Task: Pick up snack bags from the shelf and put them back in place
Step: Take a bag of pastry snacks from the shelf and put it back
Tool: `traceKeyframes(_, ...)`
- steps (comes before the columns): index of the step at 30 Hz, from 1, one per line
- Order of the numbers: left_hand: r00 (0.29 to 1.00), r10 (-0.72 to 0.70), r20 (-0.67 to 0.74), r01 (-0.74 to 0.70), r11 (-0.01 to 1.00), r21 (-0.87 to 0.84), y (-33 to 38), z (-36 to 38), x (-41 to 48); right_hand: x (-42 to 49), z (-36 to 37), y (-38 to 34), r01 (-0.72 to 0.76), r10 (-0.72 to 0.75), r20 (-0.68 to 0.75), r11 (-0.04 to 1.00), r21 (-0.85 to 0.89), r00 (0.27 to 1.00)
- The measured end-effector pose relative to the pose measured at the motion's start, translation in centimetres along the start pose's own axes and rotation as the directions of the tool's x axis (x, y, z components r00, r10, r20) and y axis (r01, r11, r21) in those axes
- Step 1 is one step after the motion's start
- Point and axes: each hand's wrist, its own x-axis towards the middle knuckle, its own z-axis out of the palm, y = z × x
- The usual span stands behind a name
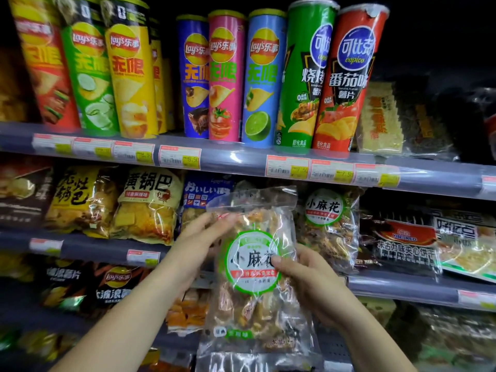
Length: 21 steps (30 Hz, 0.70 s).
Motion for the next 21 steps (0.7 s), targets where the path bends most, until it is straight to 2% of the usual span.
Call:
traceKeyframes(2, 0.989, 0.072, -0.129, -0.07, 0.997, 0.013, 0.5, 0.6, 0.6, -0.3, 0.6, 0.1, 0.002, -0.002, 0.016, 1.0, -0.018, 1.0)
traceKeyframes(5, 0.976, 0.122, -0.182, -0.122, 0.992, 0.008, 1.2, 0.0, 1.3, -0.8, 0.6, -0.2, -0.003, 0.006, 0.044, 0.998, -0.056, 0.999)
traceKeyframes(8, 0.987, 0.063, -0.15, -0.071, 0.996, -0.047, 1.4, -1.3, 2.0, -1.3, -0.6, -0.6, -0.003, 0.006, 0.053, 0.998, -0.061, 0.999)
traceKeyframes(16, 0.996, -0.03, 0.089, 0.044, 0.986, -0.162, 2.3, -1.4, 2.9, -1.6, -2.0, -1.0, 0.015, -0.014, 0.053, 1.0, -0.023, 0.999)
traceKeyframes(19, 0.992, -0.034, 0.121, 0.058, 0.977, -0.205, 2.1, -1.5, 2.7, -1.5, -1.4, -1.3, 0.029, -0.028, 0.044, 0.999, -0.014, 0.999)
traceKeyframes(21, 0.995, -0.052, 0.087, 0.068, 0.978, -0.196, 1.3, -1.8, 2.8, -1.0, -0.8, -1.7, 0.055, -0.054, -0.028, 0.998, 0.025, 0.998)
